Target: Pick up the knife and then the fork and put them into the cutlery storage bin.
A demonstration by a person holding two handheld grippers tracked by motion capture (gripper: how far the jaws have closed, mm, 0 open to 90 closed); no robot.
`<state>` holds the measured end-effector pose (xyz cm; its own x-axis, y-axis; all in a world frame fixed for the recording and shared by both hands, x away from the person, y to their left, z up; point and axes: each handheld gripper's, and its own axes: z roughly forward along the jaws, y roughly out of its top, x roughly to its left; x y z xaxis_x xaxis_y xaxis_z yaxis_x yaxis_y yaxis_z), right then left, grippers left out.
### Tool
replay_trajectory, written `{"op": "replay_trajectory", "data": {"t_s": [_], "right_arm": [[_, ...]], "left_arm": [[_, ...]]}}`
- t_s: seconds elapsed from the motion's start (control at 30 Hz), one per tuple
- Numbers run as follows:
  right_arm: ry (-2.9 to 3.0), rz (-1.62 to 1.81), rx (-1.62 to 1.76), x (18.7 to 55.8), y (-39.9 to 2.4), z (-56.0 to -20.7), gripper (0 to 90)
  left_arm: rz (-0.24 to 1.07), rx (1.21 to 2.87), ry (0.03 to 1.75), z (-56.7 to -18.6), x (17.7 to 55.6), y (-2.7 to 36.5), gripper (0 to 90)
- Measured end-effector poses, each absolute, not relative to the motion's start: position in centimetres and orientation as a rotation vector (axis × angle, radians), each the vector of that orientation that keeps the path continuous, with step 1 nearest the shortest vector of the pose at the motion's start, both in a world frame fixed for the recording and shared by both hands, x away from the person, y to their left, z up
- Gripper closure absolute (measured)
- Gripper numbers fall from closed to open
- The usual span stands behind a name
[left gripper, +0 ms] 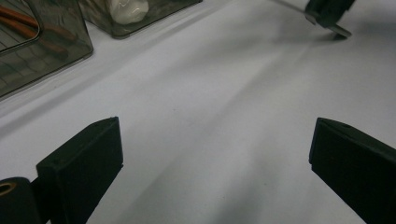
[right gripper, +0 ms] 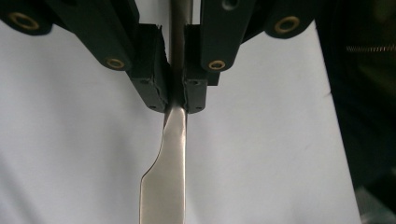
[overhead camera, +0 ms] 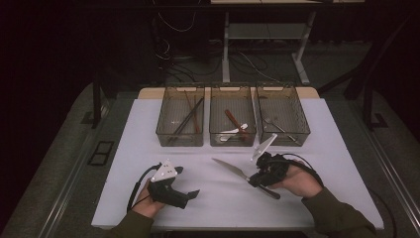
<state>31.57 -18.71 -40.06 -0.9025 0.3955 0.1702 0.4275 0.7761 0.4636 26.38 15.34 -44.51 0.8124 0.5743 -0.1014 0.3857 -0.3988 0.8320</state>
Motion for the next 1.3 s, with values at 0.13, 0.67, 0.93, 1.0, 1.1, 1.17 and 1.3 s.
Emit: {"op": "replay_trajectory", "data": {"t_s": [0.13,0.67,0.93,1.0,1.1,1.17,1.3], "right_arm": [[-2.819,-0.922,-0.76,32.6,-20.4,-39.5,80.5],[-2.726,-1.256,-0.886,34.4,-24.6,-37.6,80.4],[-2.709,-1.348,-0.96,35.3,-26.3,-36.1,80.4],[-2.704,-1.374,-0.98,35.5,-26.7,-35.6,80.4],[-2.708,-1.415,-1.007,36.0,-27.4,-34.7,80.4],[-2.703,-1.449,-1.027,36.3,-27.9,-34.2,80.4],[-2.692,-1.497,-1.063,36.8,-28.6,-33.3,80.4]], "left_arm": [[0.246,2.036,0.71,-44.5,26.4,15.4,2.0],[0.244,2.038,0.707,-44.5,26.4,15.3,2.0],[0.244,2.038,0.706,-44.6,26.5,15.3,2.0],[0.245,2.039,0.706,-44.6,26.5,15.3,2.0],[0.243,2.033,0.711,-44.6,26.5,15.3,2.0],[0.245,2.035,0.712,-44.6,26.5,15.3,2.0],[0.246,2.039,0.708,-44.6,26.5,15.3,2.0]]}}
